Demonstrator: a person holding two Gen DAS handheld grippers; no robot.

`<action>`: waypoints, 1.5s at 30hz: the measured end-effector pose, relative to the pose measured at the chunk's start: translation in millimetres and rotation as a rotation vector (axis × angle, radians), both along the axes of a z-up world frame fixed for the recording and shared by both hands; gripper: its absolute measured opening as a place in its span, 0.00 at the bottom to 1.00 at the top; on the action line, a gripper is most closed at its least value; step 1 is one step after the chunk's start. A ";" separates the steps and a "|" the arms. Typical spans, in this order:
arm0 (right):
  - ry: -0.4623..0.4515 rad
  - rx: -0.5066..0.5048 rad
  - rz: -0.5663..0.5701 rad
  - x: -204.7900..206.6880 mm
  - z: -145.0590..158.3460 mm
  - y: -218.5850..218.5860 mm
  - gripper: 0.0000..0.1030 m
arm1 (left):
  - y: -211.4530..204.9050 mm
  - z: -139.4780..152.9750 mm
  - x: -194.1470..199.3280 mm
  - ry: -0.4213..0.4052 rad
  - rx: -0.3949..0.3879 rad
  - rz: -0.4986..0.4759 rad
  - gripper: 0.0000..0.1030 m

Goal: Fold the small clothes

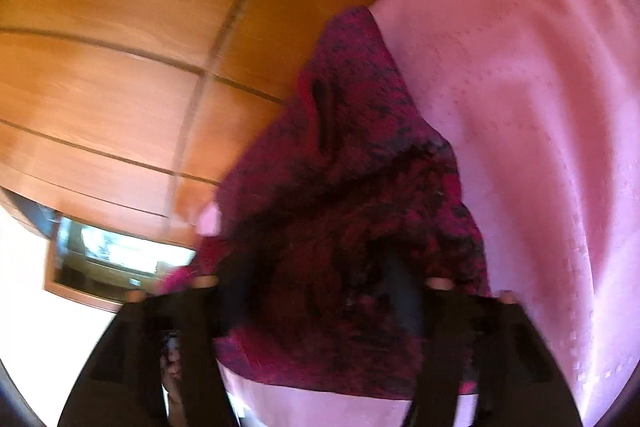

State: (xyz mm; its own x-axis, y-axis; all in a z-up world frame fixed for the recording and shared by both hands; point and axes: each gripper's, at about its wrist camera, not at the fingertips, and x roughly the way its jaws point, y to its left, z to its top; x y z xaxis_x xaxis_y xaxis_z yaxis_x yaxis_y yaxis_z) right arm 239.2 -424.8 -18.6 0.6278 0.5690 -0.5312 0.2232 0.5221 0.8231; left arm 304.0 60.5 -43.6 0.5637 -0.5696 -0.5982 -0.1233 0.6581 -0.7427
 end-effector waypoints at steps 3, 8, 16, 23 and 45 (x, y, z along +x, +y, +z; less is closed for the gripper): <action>-0.047 -0.042 -0.021 -13.2 13.4 -10.5 0.92 | 17.6 4.8 -12.6 -0.028 0.008 0.013 0.54; -0.049 -0.255 0.058 -46.2 23.9 -0.8 0.92 | 12.1 2.2 -54.7 -0.124 0.127 -0.134 0.74; 0.030 -0.670 0.229 -41.8 -12.2 70.7 0.52 | -37.2 -37.5 -69.9 -0.053 0.213 -0.305 0.49; -0.009 -0.554 0.169 -62.4 17.2 51.4 0.12 | -25.4 -19.4 -86.0 -0.091 0.210 -0.269 0.20; 0.095 -0.613 0.249 -125.9 25.5 68.4 0.43 | -6.3 11.3 -193.4 -0.089 0.217 -0.273 0.46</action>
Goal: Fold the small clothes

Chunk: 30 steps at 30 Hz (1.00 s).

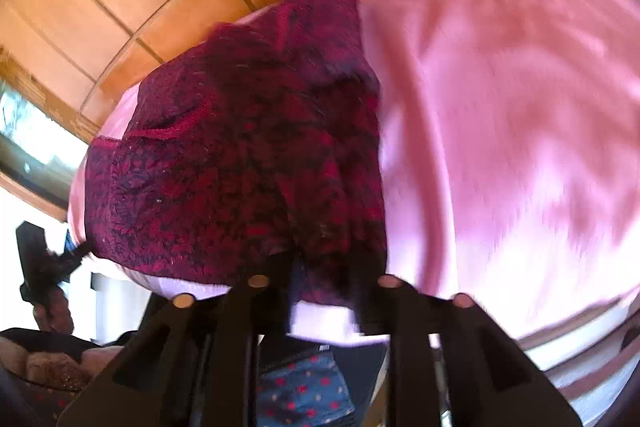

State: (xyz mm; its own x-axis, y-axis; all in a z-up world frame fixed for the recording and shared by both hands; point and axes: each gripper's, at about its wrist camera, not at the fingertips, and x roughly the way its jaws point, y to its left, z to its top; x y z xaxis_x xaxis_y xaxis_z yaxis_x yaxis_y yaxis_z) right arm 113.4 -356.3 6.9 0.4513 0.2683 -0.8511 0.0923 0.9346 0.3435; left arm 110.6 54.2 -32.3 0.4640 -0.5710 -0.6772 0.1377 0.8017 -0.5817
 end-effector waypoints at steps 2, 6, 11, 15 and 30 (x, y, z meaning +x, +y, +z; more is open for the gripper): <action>-0.077 -0.061 0.012 11.0 16.9 5.3 0.62 | 3.9 13.7 0.2 -0.073 0.021 0.013 0.68; -0.171 -0.139 0.036 41.8 31.5 20.6 0.64 | -8.7 31.2 14.4 -0.166 0.122 -0.024 0.70; -0.205 -0.218 0.088 57.7 25.7 40.2 0.63 | -41.1 27.6 39.5 -0.206 0.229 -0.116 0.69; -0.197 -0.293 0.136 62.7 15.6 50.2 0.33 | -57.0 22.3 49.8 -0.214 0.275 -0.171 0.23; -0.320 -0.024 -0.006 70.1 72.4 3.8 0.19 | -16.6 73.3 53.8 -0.355 0.106 -0.018 0.11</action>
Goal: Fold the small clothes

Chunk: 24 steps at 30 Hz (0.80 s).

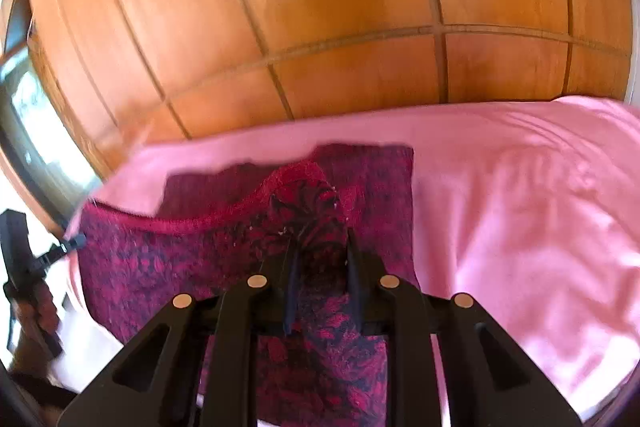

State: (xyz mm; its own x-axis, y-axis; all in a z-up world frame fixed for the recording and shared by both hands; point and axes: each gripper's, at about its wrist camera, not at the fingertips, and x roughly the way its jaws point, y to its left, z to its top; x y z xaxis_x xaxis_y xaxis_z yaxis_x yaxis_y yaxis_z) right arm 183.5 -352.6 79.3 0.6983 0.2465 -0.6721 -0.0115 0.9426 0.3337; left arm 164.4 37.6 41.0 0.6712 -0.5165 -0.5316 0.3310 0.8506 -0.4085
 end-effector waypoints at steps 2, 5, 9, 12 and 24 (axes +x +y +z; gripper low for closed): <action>-0.005 0.006 -0.031 19.8 -2.0 -2.8 0.19 | -3.5 3.7 18.5 -0.024 0.015 0.025 0.11; -0.003 0.016 -0.070 48.9 -7.9 -6.1 0.19 | -6.5 3.2 47.6 -0.026 0.015 0.059 0.10; 0.010 0.010 -0.092 66.5 -16.6 -4.4 0.19 | -11.7 -1.4 69.6 -0.008 0.010 0.077 0.10; 0.021 0.001 -0.094 62.6 -25.9 -3.2 0.19 | -13.9 -5.9 69.3 -0.005 0.021 0.079 0.10; -0.011 0.012 -0.185 104.5 -37.4 -8.4 0.19 | -25.1 -6.8 111.0 -0.011 0.050 0.182 0.10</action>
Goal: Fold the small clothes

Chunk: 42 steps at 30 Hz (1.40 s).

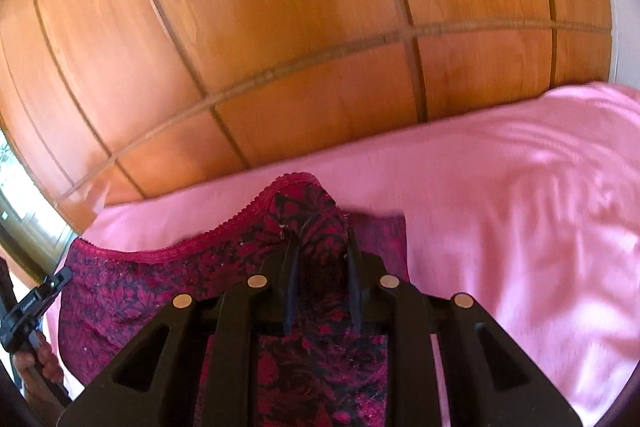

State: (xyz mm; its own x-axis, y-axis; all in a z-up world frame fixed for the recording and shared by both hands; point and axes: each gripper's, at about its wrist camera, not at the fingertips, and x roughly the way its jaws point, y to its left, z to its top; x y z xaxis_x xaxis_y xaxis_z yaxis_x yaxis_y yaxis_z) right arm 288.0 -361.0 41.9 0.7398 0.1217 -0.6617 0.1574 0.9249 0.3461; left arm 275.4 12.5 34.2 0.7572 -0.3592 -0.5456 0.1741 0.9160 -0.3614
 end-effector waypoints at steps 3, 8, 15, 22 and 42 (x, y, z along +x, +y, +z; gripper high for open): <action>0.016 -0.016 -0.023 22.5 -9.5 2.0 0.19 | -6.1 -6.2 23.2 0.019 0.030 0.027 0.10; 0.077 -0.052 -0.050 53.5 -35.1 0.8 0.19 | -15.2 -24.1 53.7 0.074 0.085 0.050 0.10; 0.193 -0.079 -0.077 80.4 -80.1 -3.8 0.19 | -23.3 -65.7 93.5 0.211 0.172 0.079 0.10; 0.137 -0.094 -0.073 64.7 -61.5 -2.3 0.46 | -24.5 -37.1 75.3 0.135 0.183 0.114 0.27; 0.197 -0.186 0.440 56.9 -65.1 130.2 0.18 | -102.4 -53.5 50.9 0.148 0.221 -0.234 0.00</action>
State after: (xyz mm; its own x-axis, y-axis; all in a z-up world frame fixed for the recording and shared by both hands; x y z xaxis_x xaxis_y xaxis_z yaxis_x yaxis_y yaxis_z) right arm 344.9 -230.8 -23.1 0.5045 0.2608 -0.8231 -0.2148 0.9612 0.1729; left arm 326.3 -89.9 -19.3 0.5751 -0.3747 -0.7272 0.3494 0.9163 -0.1958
